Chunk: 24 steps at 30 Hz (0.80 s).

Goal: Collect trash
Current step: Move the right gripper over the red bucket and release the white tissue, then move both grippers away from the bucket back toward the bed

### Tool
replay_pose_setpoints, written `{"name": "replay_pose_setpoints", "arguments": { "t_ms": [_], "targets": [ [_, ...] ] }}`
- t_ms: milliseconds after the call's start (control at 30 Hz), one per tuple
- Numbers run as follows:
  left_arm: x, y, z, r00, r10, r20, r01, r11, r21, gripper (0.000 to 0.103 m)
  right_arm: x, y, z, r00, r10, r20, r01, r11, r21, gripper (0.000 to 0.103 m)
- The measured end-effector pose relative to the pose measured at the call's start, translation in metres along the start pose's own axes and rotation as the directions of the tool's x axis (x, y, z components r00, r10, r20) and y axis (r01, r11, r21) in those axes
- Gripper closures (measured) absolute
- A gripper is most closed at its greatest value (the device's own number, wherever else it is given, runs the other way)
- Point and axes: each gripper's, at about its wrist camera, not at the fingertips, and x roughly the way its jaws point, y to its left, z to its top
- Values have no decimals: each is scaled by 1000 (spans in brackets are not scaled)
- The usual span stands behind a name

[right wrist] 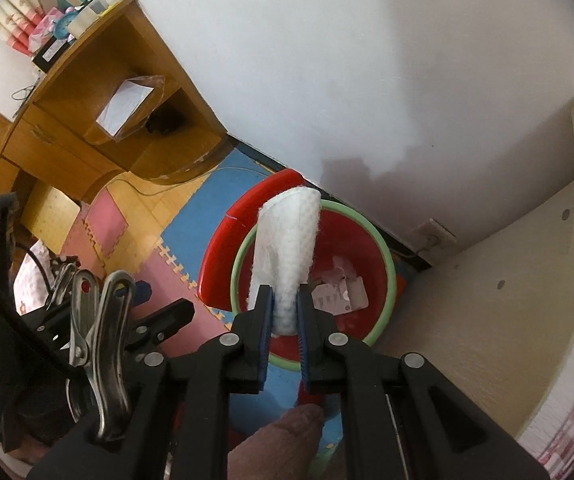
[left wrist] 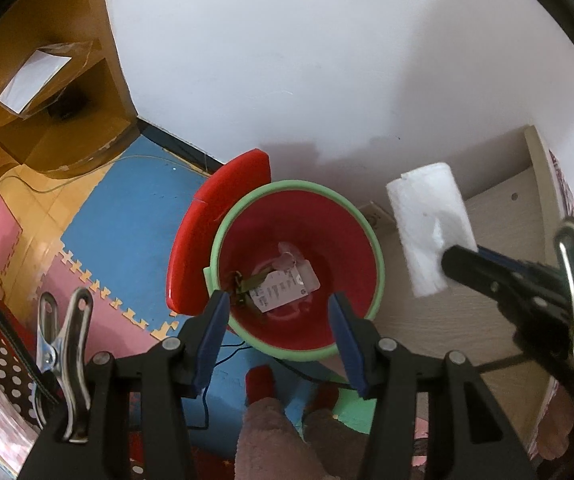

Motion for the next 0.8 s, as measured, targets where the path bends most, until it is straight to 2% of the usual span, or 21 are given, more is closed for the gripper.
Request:
{"name": "replay_pose_setpoints", "arguments": {
  "t_ms": [133,267,800],
  "targets": [
    [-3,1,0,1000,-2,3,2,1000,-4,49,-1,-6,0,1000,8,8,-8,1000,21,80],
    [-3,2,0,1000,-3,4,3,1000,-2,49,-1,-4,2,1000,-1,13,1,1000,25,77],
    [-15,-10,2,1000,-23,10,23,999,35,49,-20,-2,-5,999,14,34,-16,998,53,76]
  ]
}}
